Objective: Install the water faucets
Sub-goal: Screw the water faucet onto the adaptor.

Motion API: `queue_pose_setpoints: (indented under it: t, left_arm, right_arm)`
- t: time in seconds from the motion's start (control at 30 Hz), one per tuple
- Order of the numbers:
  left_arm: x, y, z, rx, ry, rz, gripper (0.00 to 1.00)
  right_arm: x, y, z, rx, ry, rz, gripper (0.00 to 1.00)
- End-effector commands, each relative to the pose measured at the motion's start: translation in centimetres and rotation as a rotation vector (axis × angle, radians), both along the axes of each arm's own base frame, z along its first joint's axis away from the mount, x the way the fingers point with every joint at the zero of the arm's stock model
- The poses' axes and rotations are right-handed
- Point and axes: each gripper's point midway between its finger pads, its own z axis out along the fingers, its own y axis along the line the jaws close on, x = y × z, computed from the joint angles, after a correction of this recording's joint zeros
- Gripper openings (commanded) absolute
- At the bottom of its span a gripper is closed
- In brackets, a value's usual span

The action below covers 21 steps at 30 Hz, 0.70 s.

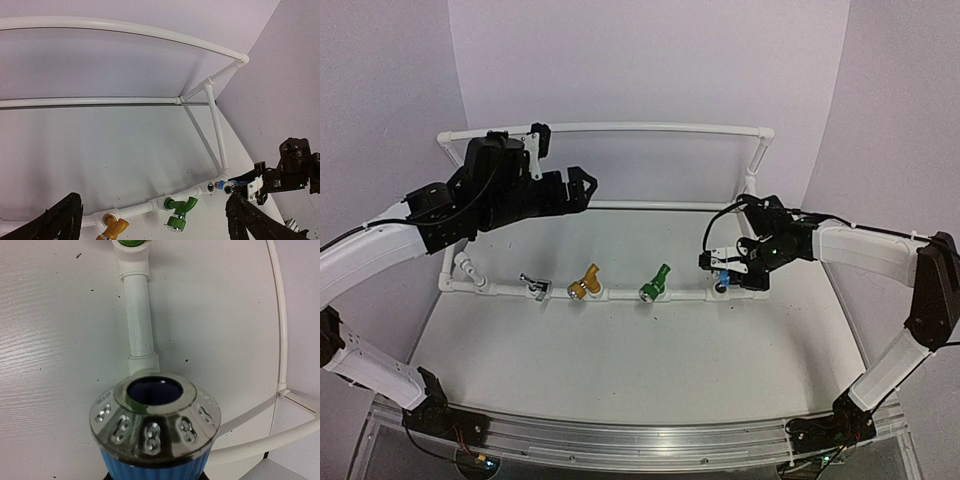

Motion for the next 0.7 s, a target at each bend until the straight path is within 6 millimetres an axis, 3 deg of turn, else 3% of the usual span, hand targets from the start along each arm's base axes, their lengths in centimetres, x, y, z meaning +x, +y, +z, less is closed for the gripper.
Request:
queue_pose_setpoints:
  t: [0.0, 0.67]
  left_arm:
    - [0.1, 1.3, 2.6, -0.069, -0.08, 0.046, 1.0]
    - [-0.2, 1.6, 2.2, -0.074, -0.077, 0.045, 1.0]
  right_arm:
    - [1.6, 0.6, 0.7, 0.015, -0.024, -0.02, 0.0]
    - [-0.4, -0.7, -2.5, -0.095, 0.039, 0.04, 0.0]
